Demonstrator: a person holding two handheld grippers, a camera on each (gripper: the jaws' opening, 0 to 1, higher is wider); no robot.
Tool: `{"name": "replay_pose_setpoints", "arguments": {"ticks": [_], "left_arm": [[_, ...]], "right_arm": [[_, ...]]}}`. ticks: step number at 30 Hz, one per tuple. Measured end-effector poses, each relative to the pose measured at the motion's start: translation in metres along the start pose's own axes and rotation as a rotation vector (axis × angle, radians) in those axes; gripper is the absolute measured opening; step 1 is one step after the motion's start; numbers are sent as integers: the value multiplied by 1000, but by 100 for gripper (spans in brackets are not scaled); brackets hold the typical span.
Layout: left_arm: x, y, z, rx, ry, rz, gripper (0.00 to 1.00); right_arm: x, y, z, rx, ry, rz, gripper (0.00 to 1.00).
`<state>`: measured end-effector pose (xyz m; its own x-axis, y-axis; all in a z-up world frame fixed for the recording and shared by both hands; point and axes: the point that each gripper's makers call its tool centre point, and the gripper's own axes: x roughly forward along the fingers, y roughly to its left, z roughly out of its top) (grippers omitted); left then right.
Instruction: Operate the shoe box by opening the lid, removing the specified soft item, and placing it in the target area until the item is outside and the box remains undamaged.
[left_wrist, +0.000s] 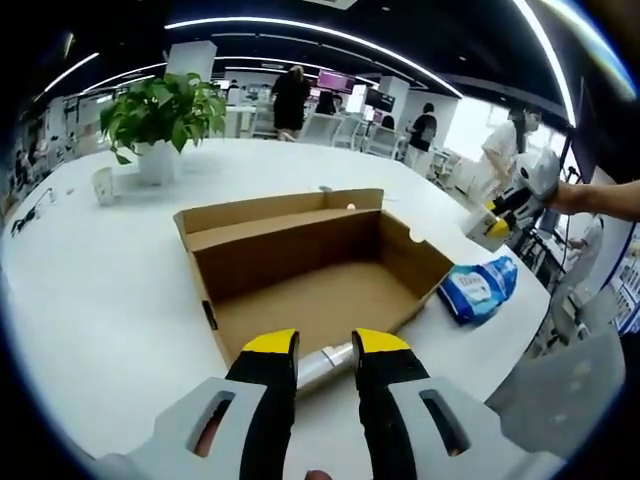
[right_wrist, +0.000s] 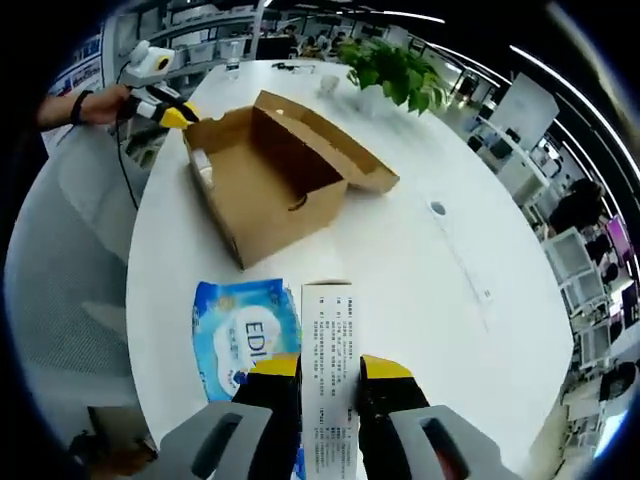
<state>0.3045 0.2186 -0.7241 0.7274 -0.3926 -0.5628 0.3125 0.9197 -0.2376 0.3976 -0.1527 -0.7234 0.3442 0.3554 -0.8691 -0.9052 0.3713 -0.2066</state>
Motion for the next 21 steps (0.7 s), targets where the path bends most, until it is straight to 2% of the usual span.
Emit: {"name": "replay_pose_setpoints", "arguments": {"ticks": [8, 15, 21], "left_arm": [[0, -1, -2, 24, 12, 5, 21], [4, -6, -5, 67, 33, -6, 21], [5, -8, -8, 98, 49, -13, 21]], "right_arm": [[-9, -16, -53, 18, 80, -33, 17], [-4, -21, -77, -17, 131, -28, 17], [4, -22, -84, -190, 193, -10, 17]]}}
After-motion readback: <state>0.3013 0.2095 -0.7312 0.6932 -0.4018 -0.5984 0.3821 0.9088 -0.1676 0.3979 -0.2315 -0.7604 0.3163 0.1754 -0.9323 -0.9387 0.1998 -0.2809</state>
